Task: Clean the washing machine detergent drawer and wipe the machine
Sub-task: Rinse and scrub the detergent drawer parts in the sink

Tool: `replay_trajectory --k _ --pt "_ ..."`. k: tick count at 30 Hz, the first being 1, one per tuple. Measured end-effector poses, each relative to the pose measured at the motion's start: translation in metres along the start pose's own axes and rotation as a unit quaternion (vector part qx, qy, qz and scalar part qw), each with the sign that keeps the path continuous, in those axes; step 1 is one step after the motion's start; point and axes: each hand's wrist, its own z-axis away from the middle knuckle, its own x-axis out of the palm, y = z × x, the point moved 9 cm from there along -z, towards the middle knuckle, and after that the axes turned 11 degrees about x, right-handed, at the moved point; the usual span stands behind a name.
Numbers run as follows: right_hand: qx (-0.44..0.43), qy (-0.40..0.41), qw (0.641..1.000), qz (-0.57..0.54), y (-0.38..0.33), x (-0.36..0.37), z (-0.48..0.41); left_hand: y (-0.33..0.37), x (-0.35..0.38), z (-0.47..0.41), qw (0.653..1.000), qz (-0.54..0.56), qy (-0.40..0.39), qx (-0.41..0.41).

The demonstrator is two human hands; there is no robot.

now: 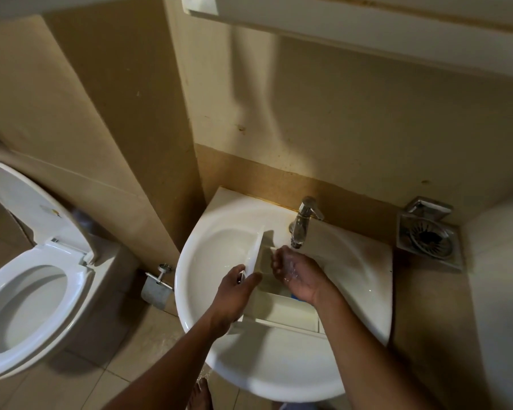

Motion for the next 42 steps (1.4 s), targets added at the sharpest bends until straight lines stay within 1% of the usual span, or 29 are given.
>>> replay_trajectory --k 1,2,3,4,5,6,7,8,9,10,11,12,14,16,18,21,23,25,27,33,35,36,38,40,41,42 --pt "-0.009 0.02 0.985 0.169 0.0 0.002 0.008 -0.002 0.001 -0.001 1.0 0.004 -0.001 -0.007" --pt "-0.024 0.046 0.943 0.328 0.0 0.003 0.014 -0.003 0.001 -0.001 1.0 0.013 0.007 -0.011" --pt "-0.049 0.089 0.89 0.444 -0.005 0.0 0.02 -0.003 -0.002 -0.002 0.999 0.027 0.023 -0.015" --pt "-0.081 0.159 0.846 0.502 -0.015 -0.009 0.028 -0.003 -0.003 -0.002 0.999 0.038 0.033 -0.017" --pt "-0.119 0.241 0.819 0.507 -0.028 -0.022 0.041 -0.002 -0.003 -0.002 0.998 0.042 0.04 -0.02" --pt "-0.155 0.318 0.8 0.484 -0.04 -0.036 0.059 -0.003 -0.003 -0.002 0.998 0.037 0.045 -0.021" --pt "-0.172 0.377 0.786 0.458 -0.044 -0.051 0.076 0.0 0.0 0.0 0.998 0.028 0.047 -0.014" --pt "-0.161 0.414 0.778 0.443 -0.04 -0.067 0.086 0.006 0.002 0.002 0.999 0.0 0.042 0.0" --pt "-0.129 0.432 0.777 0.438 -0.03 -0.081 0.09 0.01 0.003 0.004 0.998 -0.043 0.035 0.016" --pt "-0.092 0.438 0.784 0.431 -0.016 -0.092 0.09 0.013 0.001 0.005 0.995 -0.085 0.036 0.024" --pt "-0.063 0.432 0.795 0.422 -0.001 -0.097 0.087 0.017 -0.006 0.007 0.992 -0.11 0.054 0.031" --pt "-0.046 0.419 0.807 0.413 0.013 -0.098 0.083 0.019 -0.016 0.008 0.991 -0.104 0.077 0.042" --pt "-0.045 0.413 0.819 0.396 0.025 -0.097 0.084 0.021 -0.032 0.009 0.993 -0.025 0.112 0.038" --pt "-0.053 0.434 0.819 0.371 0.024 -0.101 0.092 0.021 -0.025 0.009 0.995 0.018 0.101 0.017" --pt "-0.043 0.441 0.828 0.344 0.022 -0.107 0.1 0.02 -0.008 0.012 0.997 0.023 0.073 0.009" --pt "-0.018 0.395 0.86 0.322 0.024 -0.102 0.102 0.012 -0.001 0.015 0.995 0.084 0.059 -0.018" --pt "-0.008 0.365 0.867 0.339 0.021 -0.09 0.106 0.006 -0.012 0.017 0.992 0.113 0.047 -0.038" --pt "-0.005 0.349 0.863 0.365 0.015 -0.077 0.116 -0.001 -0.02 0.018 0.99 0.123 0.026 -0.056" --pt "-0.014 0.354 0.852 0.385 0.003 -0.063 0.131 -0.007 -0.023 0.019 0.989 0.13 0.001 -0.074" --pt "-0.071 0.4 0.776 0.483 -0.029 -0.004 0.177 -0.035 -0.008 0.029 0.965 0.192 -0.06 -0.167" --pt "-0.066 0.411 0.763 0.495 -0.034 0.008 0.183 -0.044 0.001 0.032 0.951 0.224 -0.09 -0.191" --pt "-0.064 0.414 0.764 0.49 -0.035 0.012 0.186 -0.048 0.002 0.031 0.95 0.227 -0.097 -0.192" --pt "-0.094 0.41 0.783 0.458 -0.04 0.021 0.192 -0.055 -0.003 0.025 0.962 0.193 -0.086 -0.175" --pt "-0.138 0.398 0.796 0.434 -0.042 0.032 0.195 -0.057 -0.012 0.016 0.984 0.104 -0.062 -0.129" --pt "-0.152 0.393 0.79 0.446 -0.041 0.041 0.194 -0.058 -0.014 0.014 0.991 0.061 -0.054 -0.108" --pt "-0.159 0.392 0.774 0.471 -0.04 0.051 0.191 -0.061 -0.015 0.014 0.993 0.033 -0.048 -0.098"
